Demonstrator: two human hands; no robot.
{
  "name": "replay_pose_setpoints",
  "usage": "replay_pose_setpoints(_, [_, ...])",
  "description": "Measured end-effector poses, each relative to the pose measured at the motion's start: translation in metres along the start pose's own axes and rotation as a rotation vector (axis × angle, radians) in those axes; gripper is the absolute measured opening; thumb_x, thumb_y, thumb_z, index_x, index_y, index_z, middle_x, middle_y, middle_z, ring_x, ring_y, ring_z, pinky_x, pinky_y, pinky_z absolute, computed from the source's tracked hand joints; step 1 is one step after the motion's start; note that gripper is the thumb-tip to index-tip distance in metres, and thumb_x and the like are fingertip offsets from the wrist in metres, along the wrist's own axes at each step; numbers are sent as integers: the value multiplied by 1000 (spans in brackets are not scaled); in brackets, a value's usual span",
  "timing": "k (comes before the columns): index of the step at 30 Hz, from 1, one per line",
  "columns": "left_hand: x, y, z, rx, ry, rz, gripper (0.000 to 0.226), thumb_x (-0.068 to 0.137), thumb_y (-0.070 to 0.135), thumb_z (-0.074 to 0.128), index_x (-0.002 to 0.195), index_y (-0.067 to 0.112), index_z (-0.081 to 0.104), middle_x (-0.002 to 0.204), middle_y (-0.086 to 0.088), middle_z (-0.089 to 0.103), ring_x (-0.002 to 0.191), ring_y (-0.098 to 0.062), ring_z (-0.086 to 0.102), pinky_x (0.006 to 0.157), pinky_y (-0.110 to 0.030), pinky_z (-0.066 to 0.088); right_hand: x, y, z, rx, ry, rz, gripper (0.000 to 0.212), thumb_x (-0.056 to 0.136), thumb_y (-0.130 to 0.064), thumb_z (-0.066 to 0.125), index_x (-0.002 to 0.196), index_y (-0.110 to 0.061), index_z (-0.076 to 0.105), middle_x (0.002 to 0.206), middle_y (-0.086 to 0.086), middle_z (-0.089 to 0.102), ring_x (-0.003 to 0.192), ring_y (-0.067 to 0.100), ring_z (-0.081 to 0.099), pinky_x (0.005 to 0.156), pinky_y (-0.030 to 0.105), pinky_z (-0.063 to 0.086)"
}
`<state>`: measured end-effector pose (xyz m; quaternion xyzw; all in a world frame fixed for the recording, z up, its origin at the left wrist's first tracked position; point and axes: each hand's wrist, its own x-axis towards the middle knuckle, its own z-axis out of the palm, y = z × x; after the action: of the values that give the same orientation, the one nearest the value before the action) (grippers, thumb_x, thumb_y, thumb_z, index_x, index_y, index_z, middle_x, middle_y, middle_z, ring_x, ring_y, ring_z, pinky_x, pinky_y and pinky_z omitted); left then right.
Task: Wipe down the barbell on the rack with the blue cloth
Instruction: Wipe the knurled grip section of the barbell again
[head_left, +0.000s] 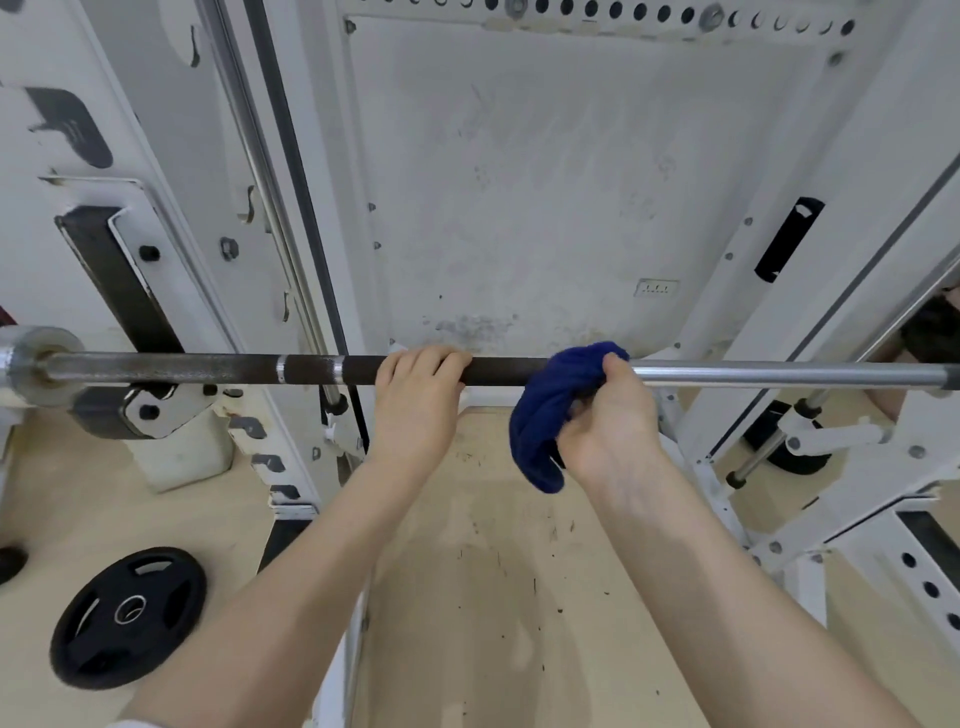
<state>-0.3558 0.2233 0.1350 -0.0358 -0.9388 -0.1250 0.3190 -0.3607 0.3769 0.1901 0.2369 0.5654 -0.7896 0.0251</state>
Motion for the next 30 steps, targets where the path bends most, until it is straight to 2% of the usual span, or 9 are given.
replay_pose_setpoints(4, [-1, 3, -2, -15, -9, -22, 27, 75, 0, 70, 100, 9, 67, 97, -8, 68, 88, -32, 62, 89, -44, 42, -2, -16, 3, -167, -89, -340, 17, 98, -40, 35, 98, -29, 48, 94, -9, 55, 94, 13, 53, 89, 35, 40])
replay_pose_setpoints(6, [0, 4, -3, -19, -29, -29, 28, 76, 0, 68, 102, 9, 67, 99, -9, 67, 90, -33, 61, 89, -44, 42, 6, -13, 9, -658, -188, -637, 22, 98, -39, 34, 104, -24, 49, 94, -9, 56, 93, 13, 52, 91, 34, 38])
replay_pose_setpoints(8, [0, 5, -5, -16, -47, -36, 29, 76, 0, 67, 103, 10, 66, 100, -8, 67, 91, -32, 61, 89, -43, 42, 25, 5, 11, -1267, -131, -918, 31, 96, -43, 35, 104, -19, 52, 94, -4, 61, 90, 17, 55, 91, 36, 36])
replay_pose_setpoints(11, [2, 4, -7, -17, -36, -27, 30, 70, -3, 71, 97, 11, 68, 92, -6, 68, 82, -30, 63, 82, -40, 45, 42, 16, 26, -1646, -59, -964, 35, 98, -37, 30, 102, -11, 53, 88, 5, 62, 80, 25, 55, 75, 35, 36])
replay_pose_setpoints(14, [3, 4, -5, -17, -48, -49, 31, 68, -4, 72, 95, 11, 68, 89, -4, 68, 80, -29, 62, 82, -38, 43, 42, 7, 44, -1709, -159, -927, 25, 98, -22, 31, 103, -13, 54, 71, 0, 40, 67, 20, 41, 60, 32, 30])
replay_pose_setpoints(17, [4, 2, -5, -27, -58, -58, 30, 69, -3, 72, 95, 12, 68, 88, -3, 68, 79, -28, 62, 81, -37, 42, 48, 9, 41, -1712, -250, -1074, 29, 99, -26, 28, 106, -13, 52, 82, 3, 48, 57, 18, 35, 50, 28, 22])
replay_pose_setpoints(23, [4, 4, -8, -59, -44, -59, 23, 73, 2, 66, 95, 10, 69, 89, -5, 68, 80, -30, 61, 81, -38, 42, 60, -13, 8, -1613, -50, -926, 25, 100, -24, 34, 104, -6, 51, 94, 12, 66, 76, 29, 60, 60, 31, 38])
replay_pose_setpoints(27, [5, 2, -10, -93, -81, -84, 25, 75, 8, 60, 99, 11, 68, 91, -4, 69, 84, -30, 62, 83, -37, 40, 42, 3, 30, -1562, -172, -949, 26, 101, -25, 32, 105, -6, 51, 95, 12, 65, 79, 30, 61, 63, 34, 43])
replay_pose_setpoints(30, [8, 3, -15, -99, -141, -140, 25, 84, 11, 60, 109, 14, 60, 98, -1, 66, 94, -24, 57, 89, -30, 32, 32, 18, 55, -1489, -207, -992, 39, 101, -36, 25, 103, -7, 51, 91, 10, 67, 75, 29, 58, 62, 33, 36])
